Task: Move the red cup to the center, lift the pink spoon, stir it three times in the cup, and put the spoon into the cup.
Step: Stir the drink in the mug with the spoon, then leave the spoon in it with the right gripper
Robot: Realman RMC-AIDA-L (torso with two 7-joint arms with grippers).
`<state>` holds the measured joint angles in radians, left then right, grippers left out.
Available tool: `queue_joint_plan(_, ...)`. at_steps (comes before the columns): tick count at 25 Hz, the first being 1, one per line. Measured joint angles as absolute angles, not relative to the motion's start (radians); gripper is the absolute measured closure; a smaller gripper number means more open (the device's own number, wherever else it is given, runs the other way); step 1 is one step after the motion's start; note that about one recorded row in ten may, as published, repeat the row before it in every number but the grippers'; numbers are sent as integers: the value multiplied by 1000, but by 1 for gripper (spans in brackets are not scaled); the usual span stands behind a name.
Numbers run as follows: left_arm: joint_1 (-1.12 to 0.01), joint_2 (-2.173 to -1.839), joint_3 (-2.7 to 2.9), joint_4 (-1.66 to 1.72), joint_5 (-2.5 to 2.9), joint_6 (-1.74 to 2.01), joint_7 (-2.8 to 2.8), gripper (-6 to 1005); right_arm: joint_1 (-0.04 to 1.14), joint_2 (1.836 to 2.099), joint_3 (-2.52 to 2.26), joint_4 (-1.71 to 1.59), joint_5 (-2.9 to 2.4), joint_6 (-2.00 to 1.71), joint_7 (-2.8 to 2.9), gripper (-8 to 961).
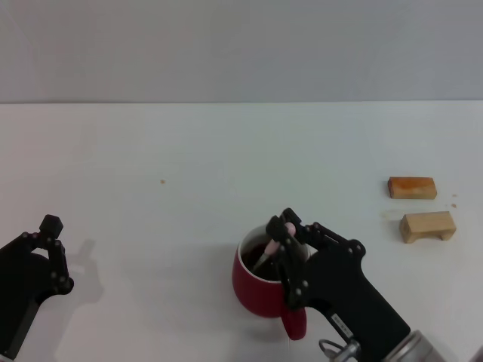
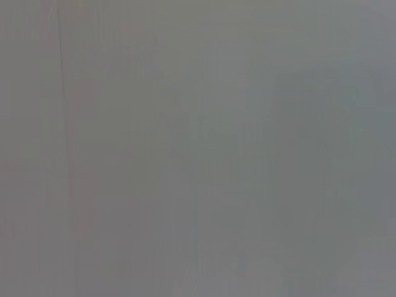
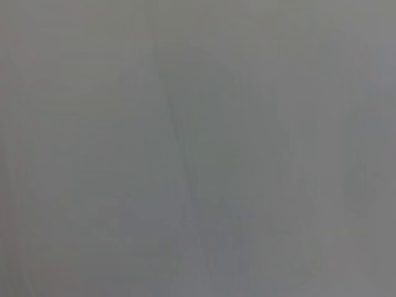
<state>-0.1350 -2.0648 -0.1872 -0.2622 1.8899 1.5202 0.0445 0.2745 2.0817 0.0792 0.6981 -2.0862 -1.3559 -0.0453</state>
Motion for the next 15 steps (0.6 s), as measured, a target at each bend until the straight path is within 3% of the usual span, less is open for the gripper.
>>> queue_joint_plan(15,-142,-2065,-189,-256,1890,1509,44,997,302,2076,177,640,-2082,-1348,-46,931)
